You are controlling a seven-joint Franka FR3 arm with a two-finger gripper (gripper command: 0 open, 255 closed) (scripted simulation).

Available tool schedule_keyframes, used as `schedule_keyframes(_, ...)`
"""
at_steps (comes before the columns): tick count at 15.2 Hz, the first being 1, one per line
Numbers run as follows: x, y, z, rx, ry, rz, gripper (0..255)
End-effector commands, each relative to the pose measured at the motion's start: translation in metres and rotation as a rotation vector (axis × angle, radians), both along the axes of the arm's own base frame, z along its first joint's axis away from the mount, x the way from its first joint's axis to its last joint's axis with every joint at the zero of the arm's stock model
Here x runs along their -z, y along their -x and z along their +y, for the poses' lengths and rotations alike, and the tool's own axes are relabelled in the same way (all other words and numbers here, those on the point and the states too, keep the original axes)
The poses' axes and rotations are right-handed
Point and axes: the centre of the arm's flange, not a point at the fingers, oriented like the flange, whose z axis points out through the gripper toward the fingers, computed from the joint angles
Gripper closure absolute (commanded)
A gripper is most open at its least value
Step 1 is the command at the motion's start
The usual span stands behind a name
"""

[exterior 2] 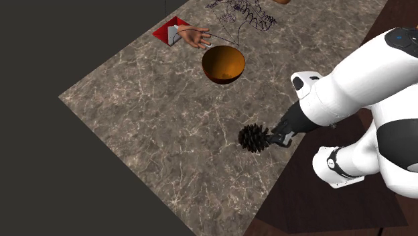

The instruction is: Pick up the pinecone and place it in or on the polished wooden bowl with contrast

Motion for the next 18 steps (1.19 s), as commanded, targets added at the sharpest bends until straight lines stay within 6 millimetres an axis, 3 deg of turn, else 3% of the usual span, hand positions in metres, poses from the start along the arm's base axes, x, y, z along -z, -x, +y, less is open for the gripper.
schedule_keyframes(1, -0.01, 0.001, 0.0, 0.0, 0.0, 0.0, 255)
schedule_keyframes(18, -0.1, 0.001, 0.0, 0.0, 0.0, 0.0, 255)
